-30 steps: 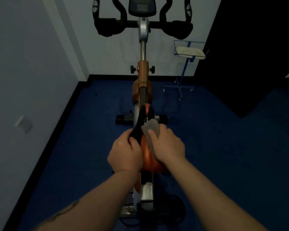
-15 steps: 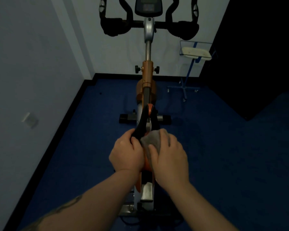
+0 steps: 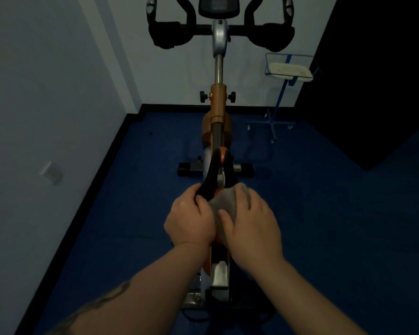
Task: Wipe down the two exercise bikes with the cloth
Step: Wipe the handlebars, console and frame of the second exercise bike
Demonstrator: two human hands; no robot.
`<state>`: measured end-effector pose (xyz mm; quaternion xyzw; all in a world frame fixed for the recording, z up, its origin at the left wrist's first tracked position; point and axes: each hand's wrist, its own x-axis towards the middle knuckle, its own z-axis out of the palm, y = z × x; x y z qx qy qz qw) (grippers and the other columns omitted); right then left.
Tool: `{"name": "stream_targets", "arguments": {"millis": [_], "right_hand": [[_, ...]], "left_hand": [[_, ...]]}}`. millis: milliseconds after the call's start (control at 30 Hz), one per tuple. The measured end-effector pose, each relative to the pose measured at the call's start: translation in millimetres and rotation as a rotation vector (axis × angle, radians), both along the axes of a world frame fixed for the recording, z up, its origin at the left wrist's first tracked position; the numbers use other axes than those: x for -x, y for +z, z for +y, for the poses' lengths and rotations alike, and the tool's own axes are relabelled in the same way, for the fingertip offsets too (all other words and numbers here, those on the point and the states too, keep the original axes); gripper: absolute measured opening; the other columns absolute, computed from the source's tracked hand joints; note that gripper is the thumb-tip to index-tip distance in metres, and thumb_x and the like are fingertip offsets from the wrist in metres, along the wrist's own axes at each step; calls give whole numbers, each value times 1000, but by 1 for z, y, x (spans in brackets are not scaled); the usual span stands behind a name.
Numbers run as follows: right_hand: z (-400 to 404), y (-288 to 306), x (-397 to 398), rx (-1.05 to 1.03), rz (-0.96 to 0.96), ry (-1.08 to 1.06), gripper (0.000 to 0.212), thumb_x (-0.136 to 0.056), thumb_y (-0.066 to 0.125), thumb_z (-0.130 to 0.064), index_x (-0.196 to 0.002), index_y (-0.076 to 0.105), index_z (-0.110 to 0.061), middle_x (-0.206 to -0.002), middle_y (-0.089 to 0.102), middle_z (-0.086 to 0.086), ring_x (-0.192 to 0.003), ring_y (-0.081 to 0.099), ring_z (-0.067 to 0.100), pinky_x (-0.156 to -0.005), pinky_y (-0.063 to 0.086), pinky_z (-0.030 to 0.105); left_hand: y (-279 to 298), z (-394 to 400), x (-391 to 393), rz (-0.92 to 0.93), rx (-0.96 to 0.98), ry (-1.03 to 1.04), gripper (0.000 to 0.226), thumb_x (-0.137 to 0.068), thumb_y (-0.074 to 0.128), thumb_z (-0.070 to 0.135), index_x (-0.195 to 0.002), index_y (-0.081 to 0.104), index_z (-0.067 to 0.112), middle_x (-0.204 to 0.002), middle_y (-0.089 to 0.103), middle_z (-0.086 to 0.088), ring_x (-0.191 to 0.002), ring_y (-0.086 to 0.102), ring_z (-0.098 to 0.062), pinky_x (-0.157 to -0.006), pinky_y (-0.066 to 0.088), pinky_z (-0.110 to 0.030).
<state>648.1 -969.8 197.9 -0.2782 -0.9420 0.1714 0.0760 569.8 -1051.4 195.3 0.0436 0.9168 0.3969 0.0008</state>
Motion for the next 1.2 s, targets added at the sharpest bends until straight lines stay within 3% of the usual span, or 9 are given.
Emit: {"name": "stream_targets", "arguments": {"millis": [167, 333, 433, 600, 733, 833, 933, 1067, 1200], "right_hand": [[34, 11, 59, 320, -145, -113, 57, -100, 27, -53, -141, 35, -15, -132, 51, 11, -112, 54, 30, -81, 40, 37], [8, -4, -8, 268, 151, -120, 63, -90, 20, -65, -144, 29, -34, -134, 41, -5, -112, 50, 14, -80, 46, 34], [17, -9, -2, 301, 122, -149, 66, -88, 17, -69, -139, 35, -31, -131, 45, -4, -100, 52, 12, -70, 41, 31], [59, 3, 53, 747, -49, -192, 59, -101, 25, -55, -130, 52, -12, -129, 57, 12, -111, 55, 25, -95, 43, 38], [14, -6, 1, 343, 82, -197, 63, -90, 20, -67, -134, 39, -26, -128, 47, 0, -100, 50, 15, -74, 42, 32], [1, -1, -9, 260, 109, -185, 65, -89, 20, -65, -144, 26, -29, -137, 35, 0, -117, 43, 19, -80, 44, 35], [23, 9, 34, 297, -112, -177, 58, -98, 25, -56, -141, 34, -18, -135, 46, 11, -116, 49, 31, -91, 44, 43], [30, 10, 44, 275, -141, -155, 58, -99, 22, -56, -139, 38, -17, -131, 52, 10, -117, 52, 31, -109, 26, 54], [7, 0, -6, 239, 141, -165, 62, -89, 20, -65, -138, 35, -29, -125, 46, 0, -106, 51, 18, -77, 42, 33]], "left_hand": [[2, 0, -1, 0, 4, 14, 33, -95, 43, 24, -121, 62, 33, -101, 67, 1, -80, 48, -9, -66, 34, -28], [2, 0, -1, -3, -18, 3, 34, -95, 43, 24, -122, 62, 33, -101, 68, 2, -86, 58, -14, -68, 37, -28], [1, 1, 0, 14, -25, 6, 35, -94, 43, 24, -121, 63, 33, -98, 68, 2, -82, 57, -13, -67, 36, -28], [2, -1, -2, 5, -22, 5, 34, -95, 42, 24, -121, 62, 34, -96, 67, 3, -79, 52, -11, -67, 36, -28], [2, 1, -1, 7, -28, 14, 34, -94, 44, 24, -120, 63, 33, -98, 68, 1, -80, 53, -12, -67, 33, -28], [2, 1, -1, 9, -26, 27, 34, -94, 45, 23, -120, 64, 33, -98, 69, -1, -80, 53, -13, -67, 31, -28], [3, 1, -1, 6, -5, 26, 34, -95, 44, 24, -121, 63, 33, -101, 68, 0, -82, 53, -13, -68, 31, -28], [2, 0, -2, -3, -12, 15, 35, -95, 43, 25, -122, 62, 34, -103, 69, -1, -91, 60, -19, -69, 34, -29], [1, 1, -1, 14, -33, 12, 34, -95, 43, 24, -121, 63, 34, -98, 69, 1, -81, 54, -13, -65, 32, -28]]}}
